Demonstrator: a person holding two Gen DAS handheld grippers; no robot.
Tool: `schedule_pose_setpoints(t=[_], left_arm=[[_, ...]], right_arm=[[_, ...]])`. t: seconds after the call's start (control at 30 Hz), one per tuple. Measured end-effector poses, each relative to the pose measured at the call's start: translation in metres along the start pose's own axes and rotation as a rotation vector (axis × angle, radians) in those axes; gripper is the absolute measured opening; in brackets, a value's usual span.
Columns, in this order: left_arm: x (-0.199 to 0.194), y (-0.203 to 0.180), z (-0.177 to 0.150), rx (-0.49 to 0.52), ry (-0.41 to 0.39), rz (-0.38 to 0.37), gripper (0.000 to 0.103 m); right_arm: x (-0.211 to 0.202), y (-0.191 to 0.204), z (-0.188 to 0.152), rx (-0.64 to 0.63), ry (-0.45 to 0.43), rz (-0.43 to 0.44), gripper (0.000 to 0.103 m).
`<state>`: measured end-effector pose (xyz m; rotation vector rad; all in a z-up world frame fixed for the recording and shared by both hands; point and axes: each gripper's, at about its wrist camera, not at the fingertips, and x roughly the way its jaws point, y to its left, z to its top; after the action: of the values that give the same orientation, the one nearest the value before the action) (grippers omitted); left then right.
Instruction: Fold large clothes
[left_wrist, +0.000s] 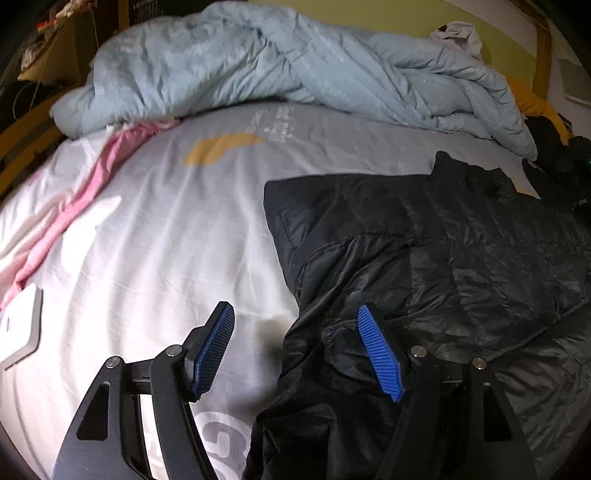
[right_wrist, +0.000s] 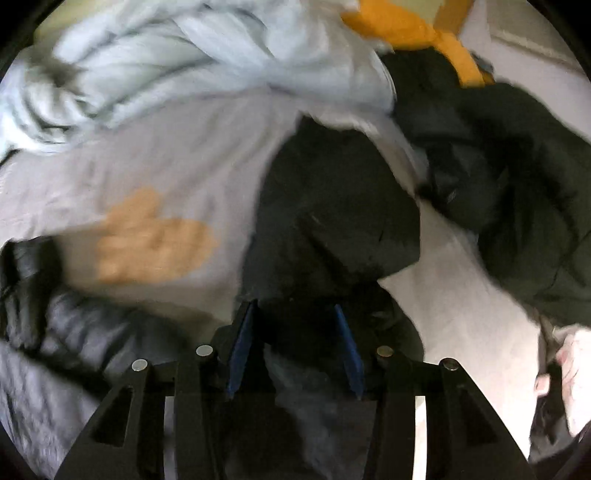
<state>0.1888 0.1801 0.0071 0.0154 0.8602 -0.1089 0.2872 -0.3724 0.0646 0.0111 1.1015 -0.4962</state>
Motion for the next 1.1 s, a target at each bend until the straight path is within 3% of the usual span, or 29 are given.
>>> schedule_pose_setpoints(t=[0.07,0.1,0.13,0.17,0.27,0.4,0.43,0.5,0.6,0.73,0.8,0.9,0.93,1.0,1.03,1.07,1.1], left_arm=[[0.001,0.001,0.0,-0.009,0.002,-0.007,0.068],[-0.001,0.002,0.0,-0.011,0.0,-0.009,0.068],[-0.002,0.001,0.0,-0.01,-0.006,-0.008,0.068],[-0.006,0.0,0.0,-0.006,-0.016,-0.003,0.068],[-0.019,-0.006,0.0,0.02,-0.069,0.024,0.068],[-0.043,-0.017,-0.001,0.068,-0.146,0.051,0.068],[-0.053,-0.019,-0.002,0.061,-0.159,0.039,0.068],[-0.077,-0.022,-0.006,0.029,-0.188,-0.061,0.068],[-0.113,-0.031,-0.01,0.019,-0.24,-0.182,0.068],[-0.137,-0.053,-0.012,0.045,-0.276,-0.265,0.068],[-0.139,-0.067,-0.013,0.087,-0.275,-0.268,0.068],[-0.139,-0.084,-0.01,0.14,-0.283,-0.189,0.068],[-0.14,-0.087,-0.006,0.138,-0.291,-0.16,0.068],[-0.143,-0.088,0.006,0.113,-0.32,-0.112,0.068],[-0.145,-0.087,0.015,0.093,-0.329,-0.11,0.068],[-0.146,-0.084,0.022,0.073,-0.331,-0.127,0.068],[-0.148,-0.081,0.03,0.045,-0.333,-0.151,0.068]], right_arm=[[0.015,-0.007,0.0,0.032,0.026,0.034,0.043],[0.017,-0.009,-0.001,0.035,0.023,0.047,0.034],[0.018,-0.013,-0.004,0.035,0.02,0.062,0.009],[0.015,-0.016,-0.006,0.034,0.016,0.073,0.005],[-0.015,-0.028,-0.013,0.016,-0.104,0.102,0.004],[-0.089,-0.044,-0.035,-0.057,-0.276,0.137,0.004],[-0.106,-0.049,-0.043,-0.061,-0.301,0.16,0.004],[-0.144,-0.063,-0.073,-0.063,-0.345,0.203,0.004],[-0.168,-0.083,-0.131,-0.047,-0.308,0.23,0.004],[-0.15,-0.093,-0.186,-0.073,-0.212,0.193,0.004],[-0.13,-0.093,-0.206,-0.098,-0.13,0.13,0.008],[-0.124,-0.094,-0.219,-0.074,-0.081,0.06,0.015],[-0.129,-0.095,-0.219,-0.06,-0.096,0.066,0.021],[-0.149,-0.095,-0.211,-0.013,-0.168,0.098,0.044],[-0.158,-0.095,-0.207,0.002,-0.2,0.113,0.063],[-0.171,-0.095,-0.202,0.021,-0.254,0.135,0.072],[-0.18,-0.091,-0.195,0.025,-0.289,0.148,0.073]])
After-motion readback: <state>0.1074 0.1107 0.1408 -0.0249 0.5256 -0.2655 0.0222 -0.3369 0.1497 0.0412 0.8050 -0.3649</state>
